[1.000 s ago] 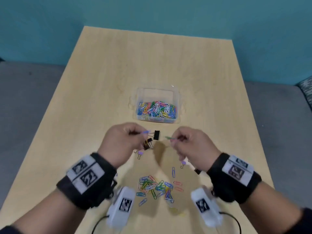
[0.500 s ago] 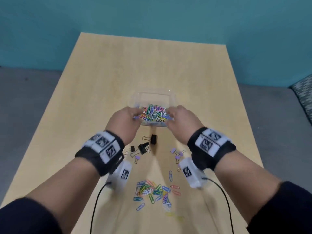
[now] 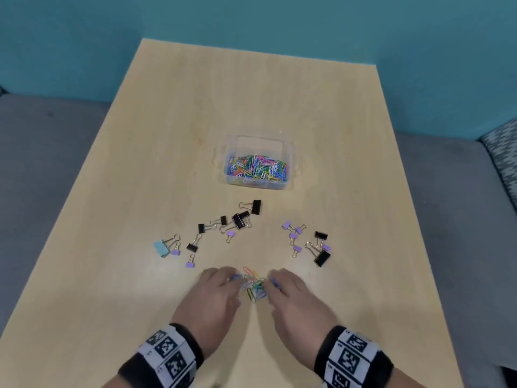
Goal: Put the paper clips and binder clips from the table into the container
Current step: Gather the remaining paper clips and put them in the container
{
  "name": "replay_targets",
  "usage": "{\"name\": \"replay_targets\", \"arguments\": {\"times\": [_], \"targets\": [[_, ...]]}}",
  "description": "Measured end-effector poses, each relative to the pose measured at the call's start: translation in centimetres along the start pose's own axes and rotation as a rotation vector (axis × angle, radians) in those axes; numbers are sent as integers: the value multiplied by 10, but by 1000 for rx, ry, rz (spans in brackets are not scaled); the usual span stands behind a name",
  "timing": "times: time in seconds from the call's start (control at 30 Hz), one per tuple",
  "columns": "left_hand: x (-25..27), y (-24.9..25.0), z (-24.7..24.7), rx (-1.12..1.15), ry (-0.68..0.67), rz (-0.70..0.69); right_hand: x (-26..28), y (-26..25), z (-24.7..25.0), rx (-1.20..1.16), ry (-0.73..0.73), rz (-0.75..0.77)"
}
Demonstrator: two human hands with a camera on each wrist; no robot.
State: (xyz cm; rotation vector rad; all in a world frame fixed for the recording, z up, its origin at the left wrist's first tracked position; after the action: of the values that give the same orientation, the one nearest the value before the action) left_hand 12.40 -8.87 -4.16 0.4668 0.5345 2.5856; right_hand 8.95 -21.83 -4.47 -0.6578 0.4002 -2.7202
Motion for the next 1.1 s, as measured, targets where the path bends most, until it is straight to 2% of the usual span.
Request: {"name": "replay_targets", "arguments": {"times": [0.1,0.17,0.5,0.63,0.87,1.1], "targets": [[14,-23,-1,129,-35,174,17,25,5,-81,41,-186],[17,-23,-9,127,-87,209,21,29,-1,-116,9,-251],[-34,0,-13,105,-18,170,-40,7,4,-172,118,-185],[-44,-3,-13,63,-18,153,-50,7,7,-111,90,-129],[-48,-11,-11,49,-19,169,-54,13,14,-98,41,-130],[-46,-21,3,246,-28,260,-53,29,26,-385,8,-209]]}}
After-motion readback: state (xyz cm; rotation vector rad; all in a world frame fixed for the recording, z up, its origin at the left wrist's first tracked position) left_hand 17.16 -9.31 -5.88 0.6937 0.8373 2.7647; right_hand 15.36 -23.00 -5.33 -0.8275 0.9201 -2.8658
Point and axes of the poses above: each hand's wrist, its own x-axis away from the middle knuckle, its own z-axis out of the back of the hand, y = z × x, the point moved 9 cm from there along -x, towards the middle knuckle, and after that the axes turned 2 degrees about -y, right-handed, at the moved point
